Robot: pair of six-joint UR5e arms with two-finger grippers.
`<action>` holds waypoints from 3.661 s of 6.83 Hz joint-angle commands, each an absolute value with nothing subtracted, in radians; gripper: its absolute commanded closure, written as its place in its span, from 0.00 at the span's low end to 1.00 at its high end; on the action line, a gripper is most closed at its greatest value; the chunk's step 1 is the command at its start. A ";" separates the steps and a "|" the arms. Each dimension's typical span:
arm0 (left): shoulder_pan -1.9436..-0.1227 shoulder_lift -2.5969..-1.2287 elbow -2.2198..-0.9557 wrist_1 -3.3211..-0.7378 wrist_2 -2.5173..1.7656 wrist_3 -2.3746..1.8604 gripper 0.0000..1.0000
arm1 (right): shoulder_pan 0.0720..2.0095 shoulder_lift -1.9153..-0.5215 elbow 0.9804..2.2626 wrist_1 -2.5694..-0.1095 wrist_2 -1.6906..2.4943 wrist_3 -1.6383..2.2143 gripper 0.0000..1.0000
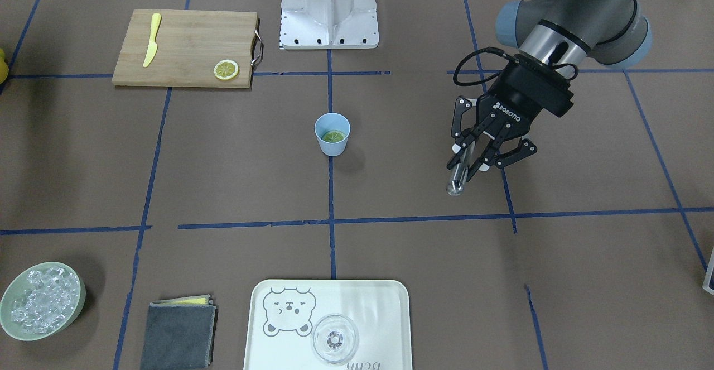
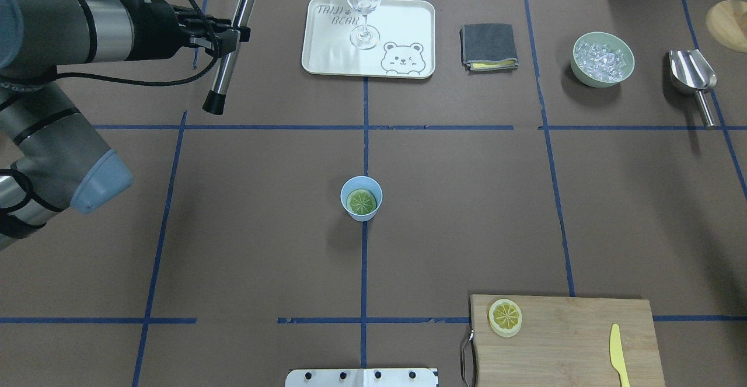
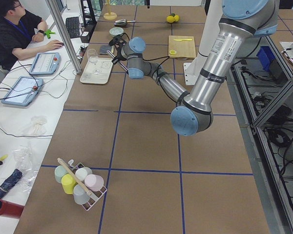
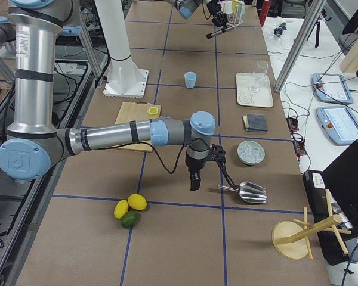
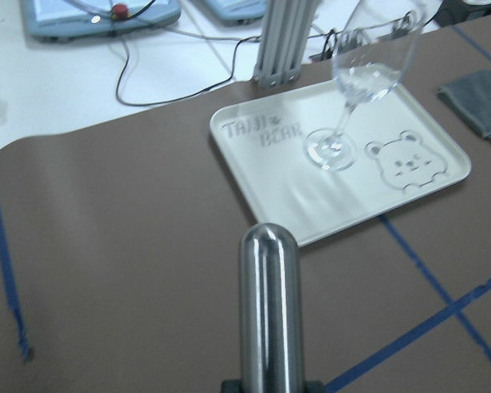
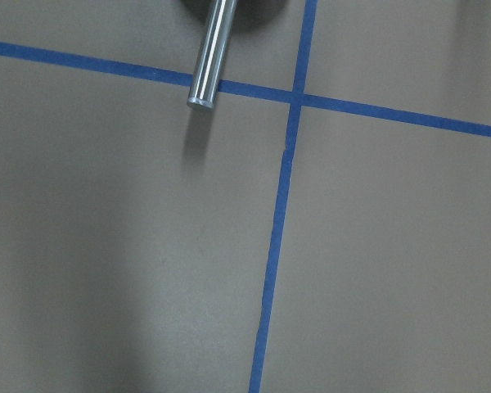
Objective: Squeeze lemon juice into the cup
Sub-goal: 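Lift the metal muddler upright with the left gripper and carry it toward the cup, then press the muddler down into the blue cup onto the lemon slice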
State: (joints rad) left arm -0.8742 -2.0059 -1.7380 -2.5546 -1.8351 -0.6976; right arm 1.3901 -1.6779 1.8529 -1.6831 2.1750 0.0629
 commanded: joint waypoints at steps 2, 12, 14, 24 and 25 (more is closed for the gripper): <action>-0.725 -2.042 -1.657 -3.039 -1.636 -0.690 1.00 | 1.408 -1.681 1.855 -1.689 2.178 0.063 0.00; -0.342 -2.158 -1.344 -3.396 -1.134 -0.491 1.00 | 1.445 -1.681 1.852 -1.692 2.178 0.063 0.00; -0.339 -2.172 -1.339 -3.392 -1.132 -0.492 1.00 | 1.445 -1.681 1.850 -1.692 2.178 0.063 0.00; -0.308 -2.184 -1.299 -3.392 -1.115 -0.451 1.00 | 1.445 -1.681 1.847 -1.694 2.178 0.063 0.00; -0.313 -2.186 -1.345 -3.392 -1.117 -0.439 1.00 | 1.445 -1.681 1.847 -1.694 2.178 0.063 0.00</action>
